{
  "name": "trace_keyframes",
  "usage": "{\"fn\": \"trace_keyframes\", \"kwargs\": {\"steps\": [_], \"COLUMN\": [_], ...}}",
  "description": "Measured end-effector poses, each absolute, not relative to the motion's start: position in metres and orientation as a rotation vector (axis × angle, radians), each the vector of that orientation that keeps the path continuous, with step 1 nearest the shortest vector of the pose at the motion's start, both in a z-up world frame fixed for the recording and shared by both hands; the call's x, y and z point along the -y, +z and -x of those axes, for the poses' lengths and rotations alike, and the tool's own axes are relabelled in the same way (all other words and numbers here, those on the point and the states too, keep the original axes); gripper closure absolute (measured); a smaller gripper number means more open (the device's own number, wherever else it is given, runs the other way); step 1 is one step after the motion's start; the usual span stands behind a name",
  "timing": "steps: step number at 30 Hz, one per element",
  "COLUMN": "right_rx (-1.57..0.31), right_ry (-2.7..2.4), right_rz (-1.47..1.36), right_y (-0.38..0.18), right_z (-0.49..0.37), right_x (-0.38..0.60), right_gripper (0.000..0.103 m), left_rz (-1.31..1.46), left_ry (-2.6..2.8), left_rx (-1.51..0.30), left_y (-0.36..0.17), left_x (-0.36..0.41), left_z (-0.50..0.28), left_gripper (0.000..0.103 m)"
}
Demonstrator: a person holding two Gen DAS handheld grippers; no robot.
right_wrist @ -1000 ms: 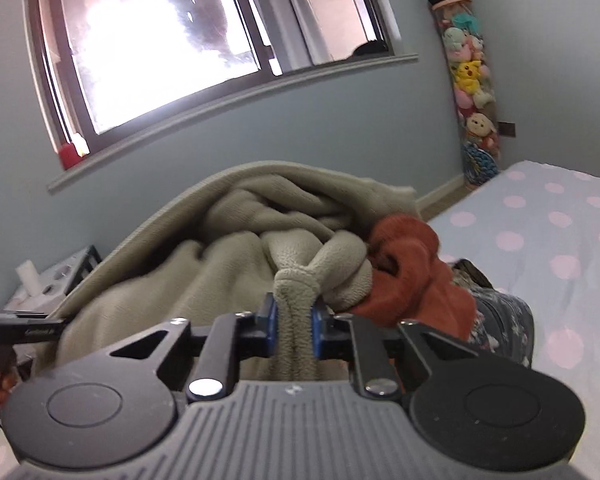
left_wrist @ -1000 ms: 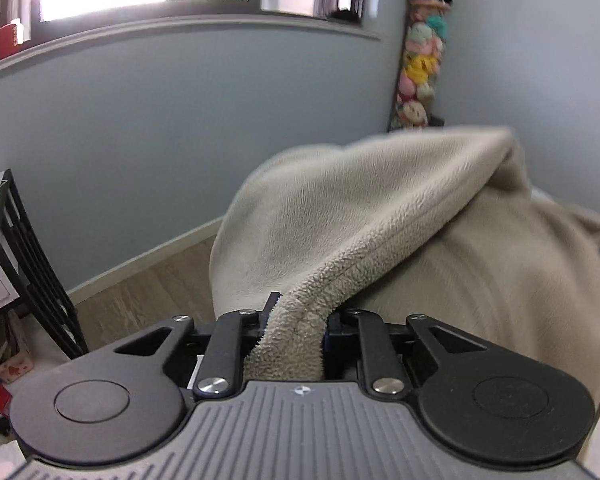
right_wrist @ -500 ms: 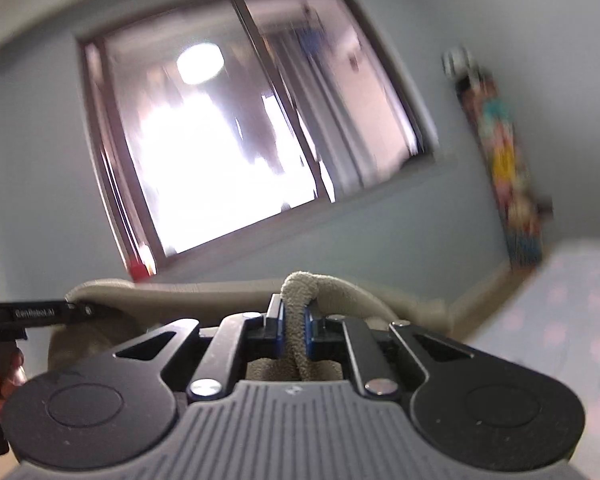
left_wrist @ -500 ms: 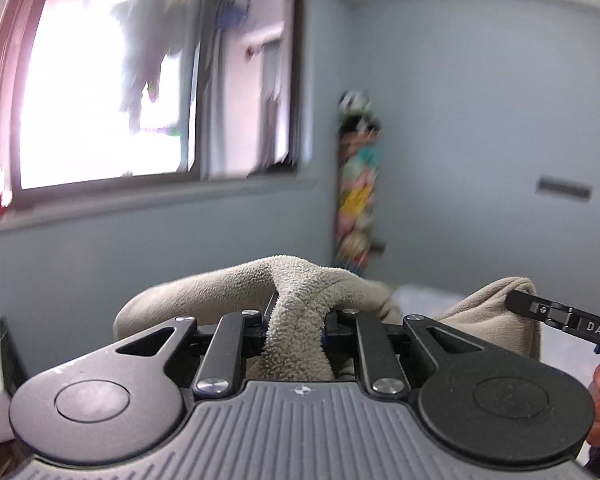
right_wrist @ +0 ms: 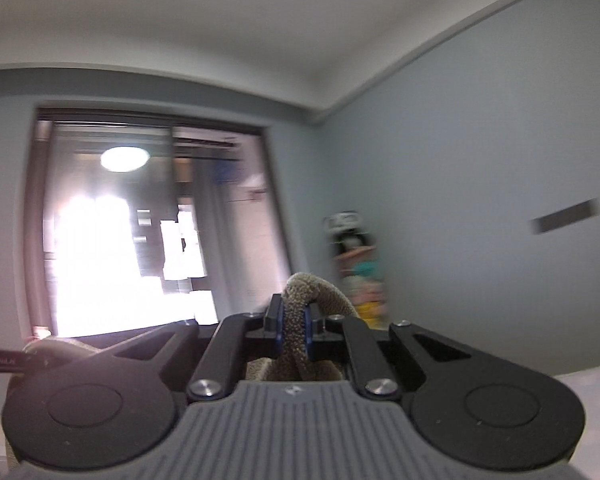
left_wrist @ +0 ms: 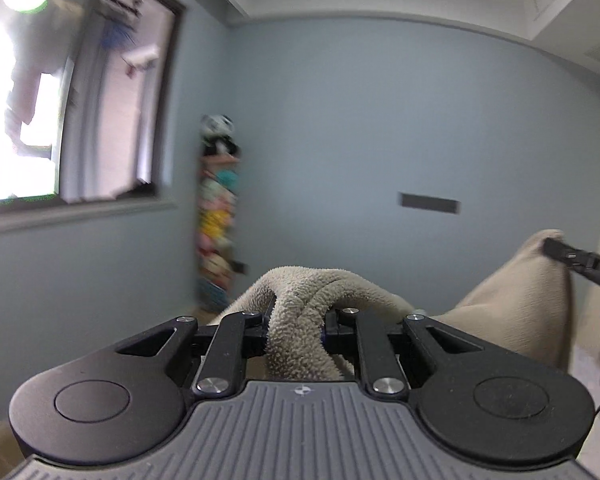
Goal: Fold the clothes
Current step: 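Lift the hoodie off the pile with both grippers and carry it over the bed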
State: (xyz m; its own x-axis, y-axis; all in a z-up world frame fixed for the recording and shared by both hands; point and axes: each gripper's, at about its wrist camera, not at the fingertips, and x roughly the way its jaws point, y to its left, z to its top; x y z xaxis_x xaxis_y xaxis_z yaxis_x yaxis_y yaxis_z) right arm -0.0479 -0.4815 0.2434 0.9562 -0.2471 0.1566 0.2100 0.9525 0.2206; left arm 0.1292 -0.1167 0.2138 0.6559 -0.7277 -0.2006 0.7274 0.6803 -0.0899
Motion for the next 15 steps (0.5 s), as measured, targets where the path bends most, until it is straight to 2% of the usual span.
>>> {"fn": "trace_keyframes", "kwargs": {"steps": [4, 8, 13, 15], "right_rx": [0.133, 0.025, -0.206, -0.292], "right_ry": [-0.477, -0.66, -0.799, -0.845], "right_rz": [-0.166, -0.195, -0.468, -0.545], "right_y": [0.208, 0.144, 0.024, -0.019], "right_z": [0.132, 0.213, 0.293, 0.31], "right_x": [0.531, 0.569, 0.604, 0.602], "right_gripper": [0.092, 0.092, 0.091, 0.091], "left_rz": [0.045, 0.01, -0.127, -0.18], "left_ry": [-0.907, -0.924, -0.868, -0.837], "left_rx": [-0.334, -0.506, -0.748, -0.781], "left_y": [0.173, 0.102, -0.001, -0.024], "left_x": [0.155, 0.206, 0.244, 0.242], "left_z": [-0.128, -0.125, -0.136, -0.123], "left_gripper": [0.089, 0.089, 0.09, 0.09]}}
